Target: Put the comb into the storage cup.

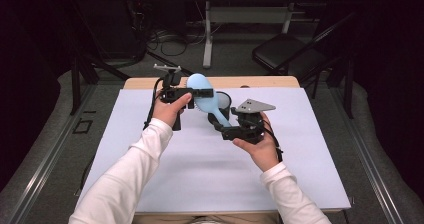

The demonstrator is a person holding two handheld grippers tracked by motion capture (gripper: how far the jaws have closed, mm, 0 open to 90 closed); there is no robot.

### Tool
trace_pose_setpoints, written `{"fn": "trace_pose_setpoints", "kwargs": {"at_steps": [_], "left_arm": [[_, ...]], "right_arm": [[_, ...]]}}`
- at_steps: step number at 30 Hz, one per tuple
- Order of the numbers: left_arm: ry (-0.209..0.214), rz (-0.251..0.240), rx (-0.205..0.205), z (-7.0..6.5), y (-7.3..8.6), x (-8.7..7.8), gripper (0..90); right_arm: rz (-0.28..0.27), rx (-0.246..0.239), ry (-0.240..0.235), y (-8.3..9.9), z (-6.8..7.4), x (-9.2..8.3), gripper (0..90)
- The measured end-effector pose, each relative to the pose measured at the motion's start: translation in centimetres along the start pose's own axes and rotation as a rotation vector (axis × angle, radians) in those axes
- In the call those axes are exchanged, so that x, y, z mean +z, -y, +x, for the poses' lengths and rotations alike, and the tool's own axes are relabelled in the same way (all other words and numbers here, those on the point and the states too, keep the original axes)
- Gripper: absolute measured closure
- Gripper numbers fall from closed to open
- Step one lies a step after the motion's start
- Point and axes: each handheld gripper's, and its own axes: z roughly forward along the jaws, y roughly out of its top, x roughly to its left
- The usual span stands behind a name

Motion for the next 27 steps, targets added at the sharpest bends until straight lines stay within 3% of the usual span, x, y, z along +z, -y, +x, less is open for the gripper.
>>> {"fn": "trace_pose_setpoints", "kwargs": {"at_steps": [18, 27], "left_arm": [[-0.012, -0.03, -0.015, 0.52, -0.18, -0.11, 48.8], [-0.024, -0.042, 0.006, 0.4, -0.19, -0.15, 48.7]], "right_arm": [[0.004, 0.001, 0.012, -0.21, 0.13, -0.22, 8.1], [0.008, 0.016, 0.02, -0.21, 0.1, -0.17, 0.0]]}}
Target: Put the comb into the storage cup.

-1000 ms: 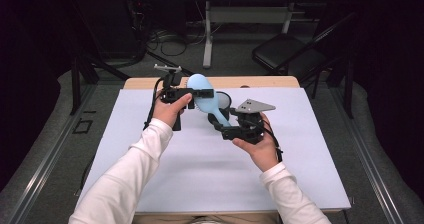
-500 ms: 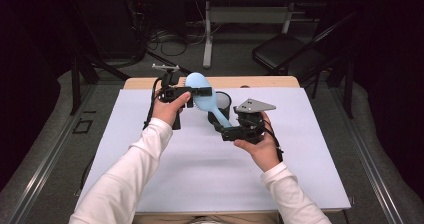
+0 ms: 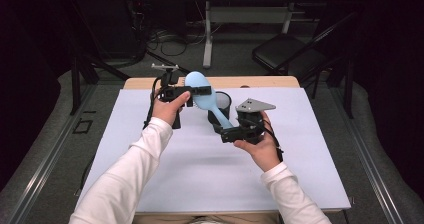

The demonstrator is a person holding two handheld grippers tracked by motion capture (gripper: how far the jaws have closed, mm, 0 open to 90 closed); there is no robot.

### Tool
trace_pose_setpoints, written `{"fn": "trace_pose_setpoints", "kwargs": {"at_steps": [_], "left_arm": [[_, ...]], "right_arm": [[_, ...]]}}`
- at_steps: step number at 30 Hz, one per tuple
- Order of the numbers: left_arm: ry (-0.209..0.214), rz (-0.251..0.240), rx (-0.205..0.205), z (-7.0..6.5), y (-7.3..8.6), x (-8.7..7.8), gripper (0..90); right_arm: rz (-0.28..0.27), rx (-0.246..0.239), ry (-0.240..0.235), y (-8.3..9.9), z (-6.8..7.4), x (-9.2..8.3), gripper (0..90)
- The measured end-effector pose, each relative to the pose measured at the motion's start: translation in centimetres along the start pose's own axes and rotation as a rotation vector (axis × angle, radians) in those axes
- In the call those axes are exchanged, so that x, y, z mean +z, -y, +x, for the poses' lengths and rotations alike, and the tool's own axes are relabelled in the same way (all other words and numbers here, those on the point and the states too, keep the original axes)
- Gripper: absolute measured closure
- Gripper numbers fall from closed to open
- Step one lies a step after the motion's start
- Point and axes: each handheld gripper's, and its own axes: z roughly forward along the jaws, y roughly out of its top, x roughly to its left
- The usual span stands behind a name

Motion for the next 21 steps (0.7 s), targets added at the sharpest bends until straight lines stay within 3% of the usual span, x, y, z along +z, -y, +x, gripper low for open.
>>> {"fn": "trace_pose_setpoints", "kwargs": {"at_steps": [6, 16, 21], "left_arm": [[-0.003, -0.025, 0.019, 0.0, -0.2, -0.2, 48.7], [-0.006, -0.066, 0.043, -0.2, -0.8, -0.7, 48.7], [-0.015, -0.074, 0.065, -0.3, -1.1, -0.8, 48.7]], "right_arm": [[0.009, 0.006, 0.006, 0.0, 0.0, 0.0, 0.0], [0.017, -0.015, -0.018, -0.1, 0.0, -0.2, 0.0], [0.024, -0.029, -0.007, -0.1, -0.1, -0.2, 0.0]]}}
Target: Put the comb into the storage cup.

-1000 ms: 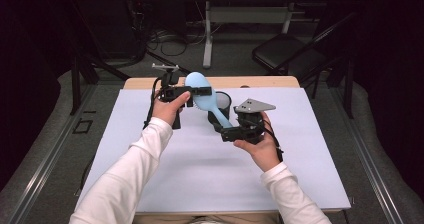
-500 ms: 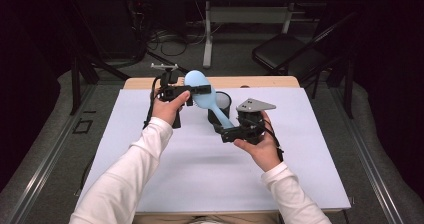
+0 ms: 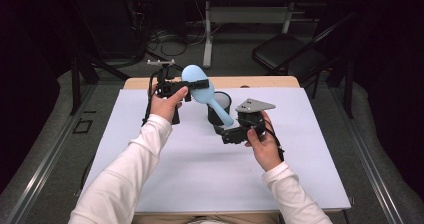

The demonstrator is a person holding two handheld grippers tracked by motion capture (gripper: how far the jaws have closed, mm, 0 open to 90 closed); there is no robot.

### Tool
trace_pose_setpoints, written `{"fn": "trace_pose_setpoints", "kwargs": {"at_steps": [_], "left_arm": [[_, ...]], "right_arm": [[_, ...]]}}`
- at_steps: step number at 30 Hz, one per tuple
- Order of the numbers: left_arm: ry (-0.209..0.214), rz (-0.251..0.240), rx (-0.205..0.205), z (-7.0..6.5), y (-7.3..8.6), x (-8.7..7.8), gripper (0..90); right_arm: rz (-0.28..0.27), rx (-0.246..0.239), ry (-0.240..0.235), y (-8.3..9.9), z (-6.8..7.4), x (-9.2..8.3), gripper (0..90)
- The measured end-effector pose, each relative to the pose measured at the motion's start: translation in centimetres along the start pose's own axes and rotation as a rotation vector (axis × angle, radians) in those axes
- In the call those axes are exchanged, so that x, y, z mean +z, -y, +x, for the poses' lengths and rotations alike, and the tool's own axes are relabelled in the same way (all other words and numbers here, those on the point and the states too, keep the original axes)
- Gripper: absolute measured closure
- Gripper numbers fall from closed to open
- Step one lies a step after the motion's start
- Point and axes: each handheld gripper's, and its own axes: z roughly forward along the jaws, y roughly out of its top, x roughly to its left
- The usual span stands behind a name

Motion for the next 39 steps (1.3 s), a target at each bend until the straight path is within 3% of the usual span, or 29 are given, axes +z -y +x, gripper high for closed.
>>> {"fn": "trace_pose_setpoints", "kwargs": {"at_steps": [21, 34, 39], "left_arm": [[-0.022, -0.055, 0.041, 0.0, -0.8, -0.2, 48.7], [-0.08, -0.075, 0.079, -0.1, -1.8, -0.2, 48.7], [-0.081, -0.088, 0.076, 0.0, -2.1, -0.2, 48.7]], "right_arm": [[-0.013, 0.017, 0.014, 0.0, -0.5, -0.4, 0.0], [-0.011, 0.012, 0.013, 0.0, -0.5, -0.5, 0.0], [-0.01, 0.015, 0.012, 0.0, -0.6, -0.6, 0.0]]}}
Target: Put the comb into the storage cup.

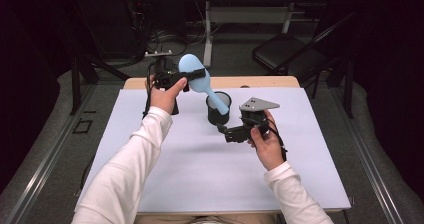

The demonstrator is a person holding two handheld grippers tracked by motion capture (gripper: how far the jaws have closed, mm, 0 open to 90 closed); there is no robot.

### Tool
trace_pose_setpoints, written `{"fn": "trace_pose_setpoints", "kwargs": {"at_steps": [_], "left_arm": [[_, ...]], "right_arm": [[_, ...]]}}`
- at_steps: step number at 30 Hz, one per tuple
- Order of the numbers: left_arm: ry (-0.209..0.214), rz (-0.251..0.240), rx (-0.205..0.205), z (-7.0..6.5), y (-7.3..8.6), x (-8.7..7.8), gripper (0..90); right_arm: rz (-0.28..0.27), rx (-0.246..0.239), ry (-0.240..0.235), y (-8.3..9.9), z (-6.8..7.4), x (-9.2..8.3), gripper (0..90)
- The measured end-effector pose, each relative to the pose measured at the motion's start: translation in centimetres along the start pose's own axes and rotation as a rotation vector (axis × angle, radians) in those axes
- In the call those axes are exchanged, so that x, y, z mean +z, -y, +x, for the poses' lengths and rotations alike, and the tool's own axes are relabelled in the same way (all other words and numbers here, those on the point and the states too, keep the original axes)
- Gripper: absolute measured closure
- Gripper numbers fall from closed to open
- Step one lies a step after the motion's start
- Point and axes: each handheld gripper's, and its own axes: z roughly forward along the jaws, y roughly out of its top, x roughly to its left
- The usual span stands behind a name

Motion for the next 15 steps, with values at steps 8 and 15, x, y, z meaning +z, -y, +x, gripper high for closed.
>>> {"fn": "trace_pose_setpoints", "kwargs": {"at_steps": [8, 15], "left_arm": [[-0.035, -0.013, 0.012, 0.21, -0.52, 0.07, 48.7], [-0.059, -0.028, 0.009, 0.43, -1.03, -0.04, 48.6]], "right_arm": [[0.003, 0.0, -0.003, 0.02, 0.02, -0.03, 0.0], [0.0, 0.004, -0.003, 0.0, -0.14, -0.14, 0.0]]}}
